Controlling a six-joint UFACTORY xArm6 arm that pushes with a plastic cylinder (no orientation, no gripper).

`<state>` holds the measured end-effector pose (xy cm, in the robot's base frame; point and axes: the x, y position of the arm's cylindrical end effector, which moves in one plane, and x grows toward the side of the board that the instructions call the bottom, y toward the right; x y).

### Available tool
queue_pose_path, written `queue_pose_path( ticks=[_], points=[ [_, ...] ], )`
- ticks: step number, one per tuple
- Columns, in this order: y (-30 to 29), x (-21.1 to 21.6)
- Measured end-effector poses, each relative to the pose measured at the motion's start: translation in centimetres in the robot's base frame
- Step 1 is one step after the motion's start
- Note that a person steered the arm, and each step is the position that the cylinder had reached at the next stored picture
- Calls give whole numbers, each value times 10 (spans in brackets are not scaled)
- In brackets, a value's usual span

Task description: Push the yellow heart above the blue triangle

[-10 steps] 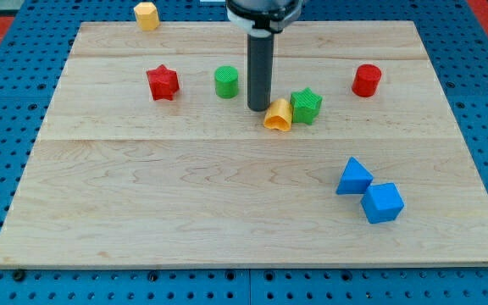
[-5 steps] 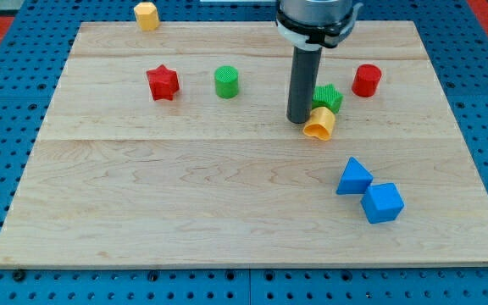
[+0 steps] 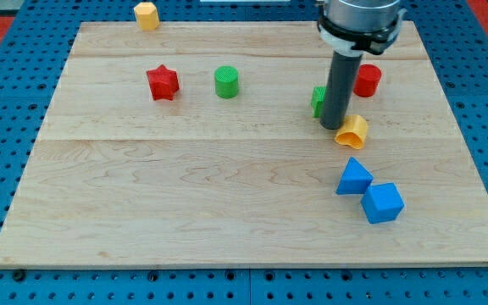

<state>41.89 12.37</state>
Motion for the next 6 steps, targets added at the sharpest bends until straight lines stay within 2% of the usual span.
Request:
queue_pose_path(
  ticks=[1, 2, 3, 4, 6],
  points=[
    [-2, -13],
    [-18, -47],
    [-24, -46],
    [-23, 2],
    [-6, -19]
  ],
)
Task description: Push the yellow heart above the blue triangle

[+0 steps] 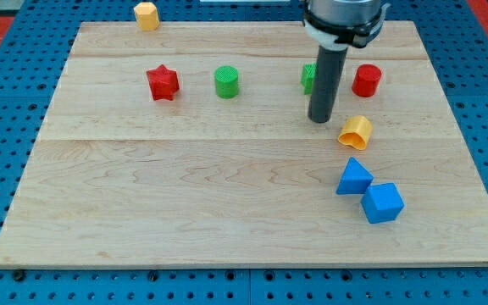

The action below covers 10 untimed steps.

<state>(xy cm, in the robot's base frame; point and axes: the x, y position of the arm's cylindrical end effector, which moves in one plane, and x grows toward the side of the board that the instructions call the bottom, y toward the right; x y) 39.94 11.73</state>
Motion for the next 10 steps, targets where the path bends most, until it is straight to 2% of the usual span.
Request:
queue_pose_path(
  ticks=[1, 2, 3, 5, 6, 7, 8, 9, 10],
  points=[
    [50, 8],
    [63, 15],
    [89, 44],
    [51, 50],
    [83, 40],
    [183, -26],
    [227, -66],
    [201, -138],
    [77, -202]
  ],
)
